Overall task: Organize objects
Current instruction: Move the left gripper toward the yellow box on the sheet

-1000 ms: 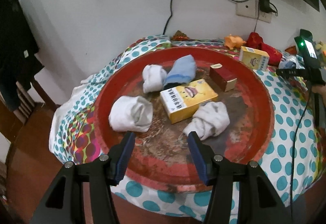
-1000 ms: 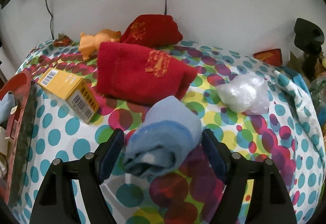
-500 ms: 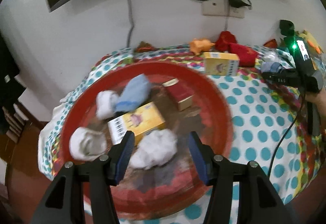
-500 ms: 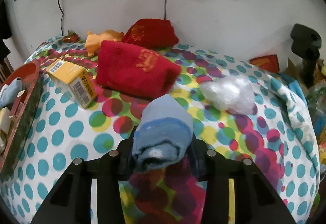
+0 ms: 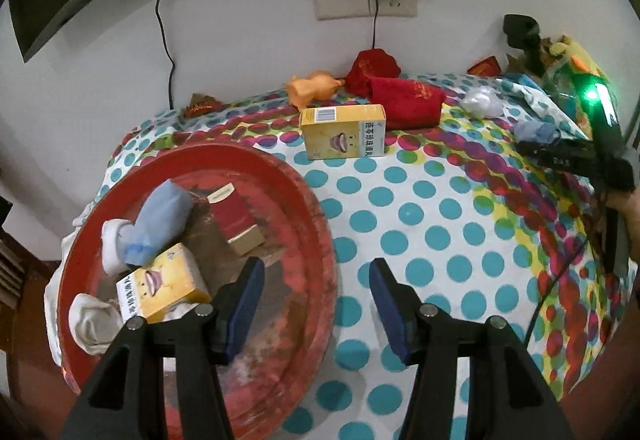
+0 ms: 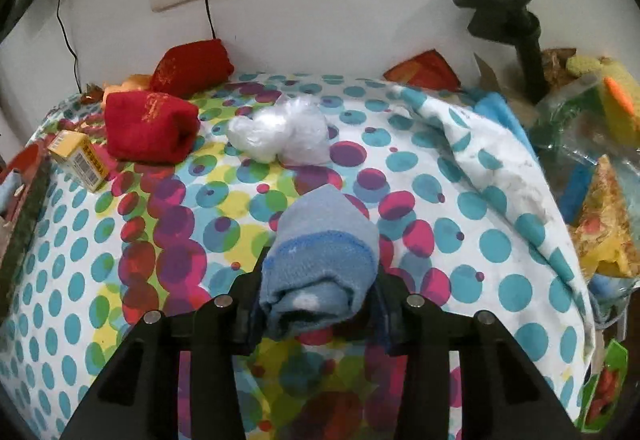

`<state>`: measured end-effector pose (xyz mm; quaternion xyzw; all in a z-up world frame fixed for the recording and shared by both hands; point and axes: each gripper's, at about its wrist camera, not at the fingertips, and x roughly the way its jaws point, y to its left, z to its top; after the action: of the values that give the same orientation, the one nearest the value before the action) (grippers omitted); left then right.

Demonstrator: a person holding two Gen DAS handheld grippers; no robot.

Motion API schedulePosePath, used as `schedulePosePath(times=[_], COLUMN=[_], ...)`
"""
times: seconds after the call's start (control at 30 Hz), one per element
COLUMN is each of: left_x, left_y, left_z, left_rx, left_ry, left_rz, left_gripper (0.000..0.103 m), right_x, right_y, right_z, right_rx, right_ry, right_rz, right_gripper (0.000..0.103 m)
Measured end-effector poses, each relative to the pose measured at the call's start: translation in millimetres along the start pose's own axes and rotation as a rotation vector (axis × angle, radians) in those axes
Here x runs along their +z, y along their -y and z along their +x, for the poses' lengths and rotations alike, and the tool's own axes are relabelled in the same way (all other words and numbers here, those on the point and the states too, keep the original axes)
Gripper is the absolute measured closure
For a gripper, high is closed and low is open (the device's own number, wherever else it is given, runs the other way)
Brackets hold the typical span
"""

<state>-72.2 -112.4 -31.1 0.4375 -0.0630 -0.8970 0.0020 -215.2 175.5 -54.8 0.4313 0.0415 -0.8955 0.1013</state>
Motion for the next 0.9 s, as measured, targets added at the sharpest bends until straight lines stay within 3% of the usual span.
schedulePosePath(times=[0.13, 0.23, 0.33, 0.57, 0.67, 0.77, 0.9], left_x=[22, 52, 83, 147, 163, 168, 167], left_y=[1, -1, 0, 18, 20, 13, 7], left_z=[8, 17, 24, 56, 69, 84, 101], left_rx=[-0.018, -0.024, 0.011, -0.017, -0.015, -0.011, 0.069], left_ry=[-0.016, -0.024, -0.01, -0.073, -0.083, -0.119, -0.137], left_rz=[-0.059, -0.158, -0.241, -0.35, -0.414, -0.544, -0.638], left_gripper=[0.047, 0.047, 0.045, 0.04, 0.04, 0.04, 0.04], right_x=[0, 0, 0, 0, 0, 1, 1], right_y=[-6, -7, -3, -7, -9, -6, -6], right_z=[2, 2, 2, 3, 4, 4, 4], right_rx=[-0.017, -0.015, 0.009, 0.006, 0.009, 0.021, 0.023], right_ry=[-0.008, -0.008, -0.007, -0.01, -0.012, -0.011, -0.013], right_rz=[-0.025, -0.035, -0.02, -0.03, -0.036, -0.031, -0.034], right_gripper=[0.06, 0.06, 0.058, 0.056, 0.054, 0.053, 0.051])
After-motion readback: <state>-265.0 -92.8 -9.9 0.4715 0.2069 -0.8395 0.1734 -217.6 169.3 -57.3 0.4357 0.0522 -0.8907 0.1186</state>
